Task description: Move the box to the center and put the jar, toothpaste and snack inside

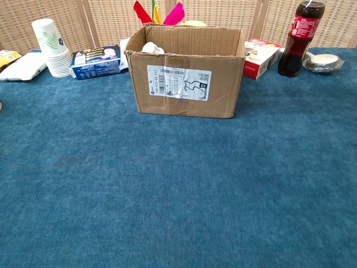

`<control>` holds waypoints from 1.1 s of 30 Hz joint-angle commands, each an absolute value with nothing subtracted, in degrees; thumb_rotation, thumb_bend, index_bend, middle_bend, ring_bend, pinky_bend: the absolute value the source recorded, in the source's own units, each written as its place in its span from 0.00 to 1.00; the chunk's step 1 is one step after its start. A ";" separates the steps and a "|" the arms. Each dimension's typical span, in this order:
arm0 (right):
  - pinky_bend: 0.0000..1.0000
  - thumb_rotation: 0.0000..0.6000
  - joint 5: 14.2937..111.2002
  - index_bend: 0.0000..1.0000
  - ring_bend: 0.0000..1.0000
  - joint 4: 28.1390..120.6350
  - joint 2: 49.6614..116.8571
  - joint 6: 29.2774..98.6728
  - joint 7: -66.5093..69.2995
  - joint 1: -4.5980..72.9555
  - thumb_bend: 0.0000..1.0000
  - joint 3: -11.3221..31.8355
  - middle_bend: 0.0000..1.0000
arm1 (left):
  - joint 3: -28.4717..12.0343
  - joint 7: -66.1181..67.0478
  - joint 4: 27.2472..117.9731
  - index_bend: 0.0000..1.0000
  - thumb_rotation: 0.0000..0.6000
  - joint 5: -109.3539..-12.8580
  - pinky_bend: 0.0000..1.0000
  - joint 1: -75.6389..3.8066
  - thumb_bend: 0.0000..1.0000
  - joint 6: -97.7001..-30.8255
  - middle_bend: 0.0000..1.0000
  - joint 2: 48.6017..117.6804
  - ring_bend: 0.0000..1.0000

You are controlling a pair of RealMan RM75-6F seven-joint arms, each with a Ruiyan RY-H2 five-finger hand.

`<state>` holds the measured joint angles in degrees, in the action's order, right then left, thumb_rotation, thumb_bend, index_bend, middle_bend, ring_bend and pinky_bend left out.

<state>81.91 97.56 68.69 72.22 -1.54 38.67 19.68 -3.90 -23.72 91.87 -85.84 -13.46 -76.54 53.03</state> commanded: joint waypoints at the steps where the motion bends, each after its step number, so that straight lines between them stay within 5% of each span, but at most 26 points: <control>1: 0.66 1.00 72.80 0.47 0.51 98.00 73.73 67.44 -13.72 45.53 0.49 23.68 0.54 | -3.88 -24.50 91.55 0.00 1.00 -85.76 0.08 -13.19 0.24 -76.85 0.00 52.83 0.00; 21: 0.64 1.00 52.43 0.43 0.47 85.05 90.82 63.32 -29.69 56.04 0.44 25.02 0.53 | -3.80 -28.33 90.13 0.00 1.00 -86.00 0.08 -13.51 0.24 -76.08 0.00 52.37 0.00; 24: 0.50 1.00 48.44 0.14 0.38 85.79 90.81 62.33 -31.11 56.16 0.30 25.09 0.42 | -3.83 -28.40 89.82 0.00 1.00 -85.75 0.08 -13.54 0.24 -75.87 0.00 52.43 0.00; 26: 0.38 1.00 45.54 0.00 0.23 88.13 89.35 60.79 -30.92 55.82 0.14 25.45 0.19 | -3.80 -28.55 89.62 0.00 1.00 -85.59 0.08 -13.71 0.24 -75.39 0.00 52.46 0.00; 29: 0.29 1.00 44.43 0.00 0.06 90.27 87.47 60.46 -30.10 55.43 0.01 25.97 0.01 | -3.83 -28.53 89.58 0.00 1.00 -85.59 0.08 -13.72 0.24 -75.46 0.00 52.49 0.00; 33: 0.24 1.00 45.94 0.00 0.00 92.42 85.23 60.73 -28.29 54.56 0.00 25.92 0.00 | -3.75 -28.29 89.88 0.00 1.00 -86.02 0.08 -13.39 0.24 -76.27 0.00 52.39 0.00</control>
<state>45.31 91.62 85.98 60.82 -29.00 54.99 25.87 -3.77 -28.36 89.81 -85.94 -13.47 -76.17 52.42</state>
